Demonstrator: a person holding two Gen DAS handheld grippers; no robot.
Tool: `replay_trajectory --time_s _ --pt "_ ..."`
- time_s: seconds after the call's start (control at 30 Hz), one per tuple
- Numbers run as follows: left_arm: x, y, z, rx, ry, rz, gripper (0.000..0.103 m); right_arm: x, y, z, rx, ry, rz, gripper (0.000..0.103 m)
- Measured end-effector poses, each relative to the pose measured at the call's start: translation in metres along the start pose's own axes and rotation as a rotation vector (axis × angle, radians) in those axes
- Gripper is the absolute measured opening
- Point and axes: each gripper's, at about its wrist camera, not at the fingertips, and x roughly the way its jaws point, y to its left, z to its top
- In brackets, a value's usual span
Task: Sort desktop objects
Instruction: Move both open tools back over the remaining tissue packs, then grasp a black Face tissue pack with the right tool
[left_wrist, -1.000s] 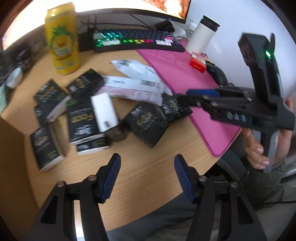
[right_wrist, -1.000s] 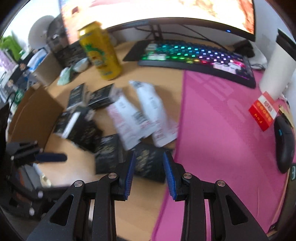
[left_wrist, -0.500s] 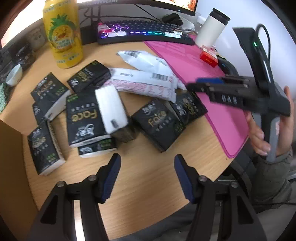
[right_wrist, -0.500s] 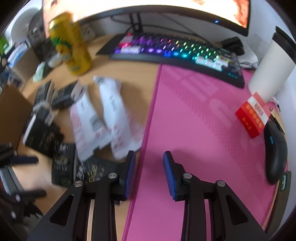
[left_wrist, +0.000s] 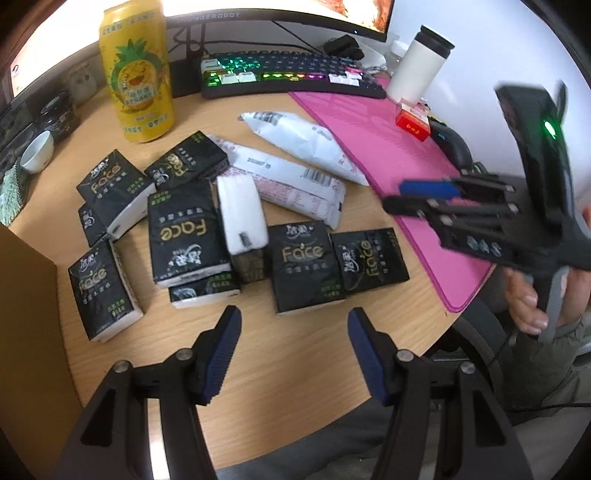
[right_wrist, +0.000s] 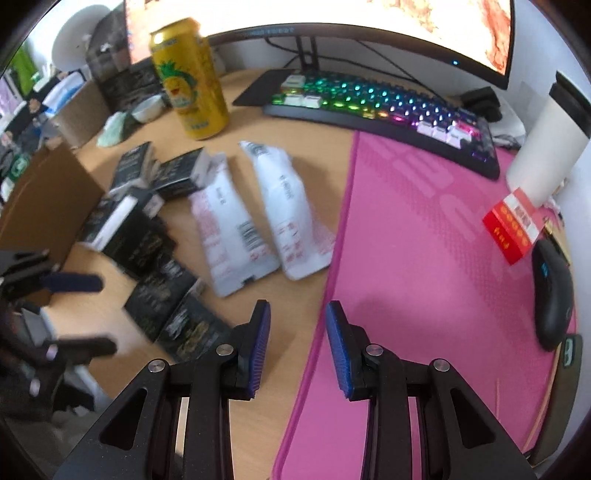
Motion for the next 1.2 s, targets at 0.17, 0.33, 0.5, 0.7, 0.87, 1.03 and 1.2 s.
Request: replay_trajectory --time_s 0.17,0.33,0.5,0.7,0.87,1.03,1.2 --pt "-0.002 -0.015 -0.009 0.063 -0.009 0.038 0.066 0.013 0.002 0.005 0.002 0.016 0.045 0.033" --pt "0.008 -0.013 -0.015 0.050 0.009 0.065 0.066 0.015 0.011 -0.003 -0.015 0.027 0.061 0.033" --pt "0.011 -0.010 -0.014 0.039 0.014 0.045 0.066 0.008 0.014 -0.020 0.002 0.046 0.089 0.033" --pt "0.013 -0.004 -0.018 0.030 0.018 0.087 0.066 -0.012 0.028 -0.033 0.003 0.035 0.157 0.033" --pt "0.003 0.003 -0.021 0.021 0.005 0.086 0.066 -0.020 0.054 -0.035 -0.036 0.035 0.204 0.033" --pt "-0.005 0.008 -0.019 0.007 -0.013 0.070 0.066 -0.011 0.072 -0.045 -0.083 0.075 0.160 0.045" --pt "-0.001 0.010 -0.018 -0.004 -0.007 0.071 0.066 -0.006 0.072 -0.048 -0.085 0.075 0.153 0.047"
